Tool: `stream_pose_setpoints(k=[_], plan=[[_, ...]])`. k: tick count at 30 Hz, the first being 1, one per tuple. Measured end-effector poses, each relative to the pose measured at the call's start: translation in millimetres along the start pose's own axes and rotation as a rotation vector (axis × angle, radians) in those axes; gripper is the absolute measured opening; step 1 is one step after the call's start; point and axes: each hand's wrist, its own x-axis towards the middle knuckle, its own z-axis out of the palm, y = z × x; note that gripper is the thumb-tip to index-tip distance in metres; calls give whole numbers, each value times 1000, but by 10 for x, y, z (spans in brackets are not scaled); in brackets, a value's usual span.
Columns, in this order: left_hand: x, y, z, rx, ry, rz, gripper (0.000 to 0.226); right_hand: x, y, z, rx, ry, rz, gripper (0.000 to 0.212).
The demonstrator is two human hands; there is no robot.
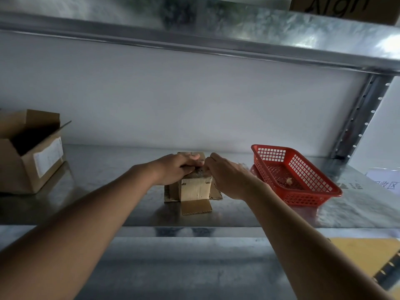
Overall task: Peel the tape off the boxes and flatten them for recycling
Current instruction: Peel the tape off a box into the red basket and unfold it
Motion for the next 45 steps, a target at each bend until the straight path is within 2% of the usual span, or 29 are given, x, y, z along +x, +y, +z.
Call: stream_pose_setpoints(k=[3, 5, 6, 9, 14, 20, 23, 26, 29, 33, 38, 40, 43, 45], plan=[[-7, -18, 8, -12, 7, 16, 42, 3, 50, -2, 293, 71, 41, 12], [-11, -34, 5, -28, -6, 32, 41, -12, 131, -15, 541, 81, 130, 22], [-11, -40, 0, -34, -14, 36, 42, -14, 167, -27, 580, 77, 154, 30], [7, -48, -9, -58, -18, 40, 42, -14, 218, -37, 454, 61, 145, 28], [-8, -26, -3, -124, -10, 26, 37, -31, 179, -90, 457, 92, 99, 22], [-15, -44, -6, -146, -11, 23, 36, 64, 173, -215, 404, -87, 95, 23], [-2, -73, -15, -110, -5, 25, 36, 159, 169, -267, 277, -189, 99, 13], [11, -91, -12, -14, -12, 51, 39, 188, 131, -287, 176, -228, 81, 17], [7, -102, 8, 61, -1, 63, 42, 161, 76, -301, 86, -247, 78, 11], [16, -101, 25, 126, 8, 73, 42, 95, -50, -301, 5, -181, 100, 19], [16, -94, 31, 156, 9, 95, 42, -44, -156, -230, 44, 32, 115, 21], [16, -73, 28, 178, 7, 104, 44, -91, -162, -233, 124, 79, 147, 18], [13, 6, 37, 270, 8, 98, 47, -138, -199, -274, 332, 113, 280, 25], [14, 79, 44, 295, 3, 70, 49, -139, -204, -330, 422, 103, 358, 15]])
